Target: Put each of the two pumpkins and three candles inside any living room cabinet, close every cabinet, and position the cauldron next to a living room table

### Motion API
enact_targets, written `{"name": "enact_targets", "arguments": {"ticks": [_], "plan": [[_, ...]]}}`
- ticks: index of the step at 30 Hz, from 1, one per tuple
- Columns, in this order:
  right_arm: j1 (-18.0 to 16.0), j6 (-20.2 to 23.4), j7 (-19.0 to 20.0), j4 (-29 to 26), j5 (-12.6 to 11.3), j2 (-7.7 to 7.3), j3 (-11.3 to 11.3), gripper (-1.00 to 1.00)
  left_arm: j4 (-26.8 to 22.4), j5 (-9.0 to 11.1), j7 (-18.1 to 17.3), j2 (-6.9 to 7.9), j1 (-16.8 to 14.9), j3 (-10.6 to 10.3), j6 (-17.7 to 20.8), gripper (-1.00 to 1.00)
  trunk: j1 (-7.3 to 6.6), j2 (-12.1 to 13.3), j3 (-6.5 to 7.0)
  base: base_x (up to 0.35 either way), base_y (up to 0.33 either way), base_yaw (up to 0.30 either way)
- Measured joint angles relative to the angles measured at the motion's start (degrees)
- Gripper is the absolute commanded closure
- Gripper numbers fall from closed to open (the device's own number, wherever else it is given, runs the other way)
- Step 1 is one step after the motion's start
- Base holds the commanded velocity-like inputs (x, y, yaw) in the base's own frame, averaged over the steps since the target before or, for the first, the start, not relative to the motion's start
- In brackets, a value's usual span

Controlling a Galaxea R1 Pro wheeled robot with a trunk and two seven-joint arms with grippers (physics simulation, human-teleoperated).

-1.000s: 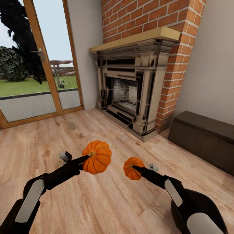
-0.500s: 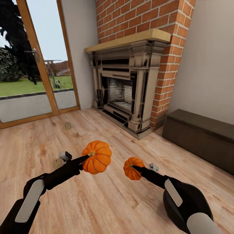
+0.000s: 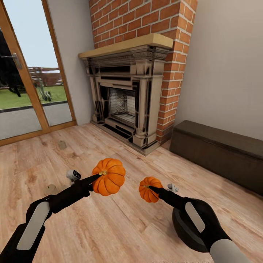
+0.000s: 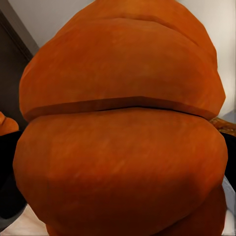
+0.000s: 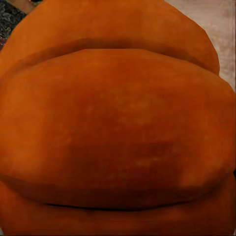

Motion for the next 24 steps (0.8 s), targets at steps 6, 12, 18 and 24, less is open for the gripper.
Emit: {"name": "enact_targets", "arguments": {"ticks": [6,12,18,24], "plan": [[0.0,0.0,0.0,0.0,0.1,-0.01,0.0,1.00,0.0,0.0,0.0,0.01,0.0,0.0,0.0,1.00,0.00,0.0,0.00,0.000,0.000,-0.255],[0.0,0.0,0.0,0.0,0.0,-0.02,0.0,1.00,0.0,0.1,0.0,0.05,0.0,0.1,0.0,1.00,-0.16,0.1,1.32,0.000,0.000,-0.268],[0.0,-0.1,0.0,0.0,0.1,-0.02,0.0,1.00,0.1,-0.1,0.0,0.07,0.0,0.1,0.0,1.00,-0.31,0.2,2.69,0.000,0.000,-0.286],[0.0,-0.1,0.0,0.1,0.1,-0.32,-0.1,1.00,0.2,0.0,0.0,0.37,0.0,0.2,0.0,1.00,-0.47,0.2,4.15,0.000,0.000,-0.288]]}}
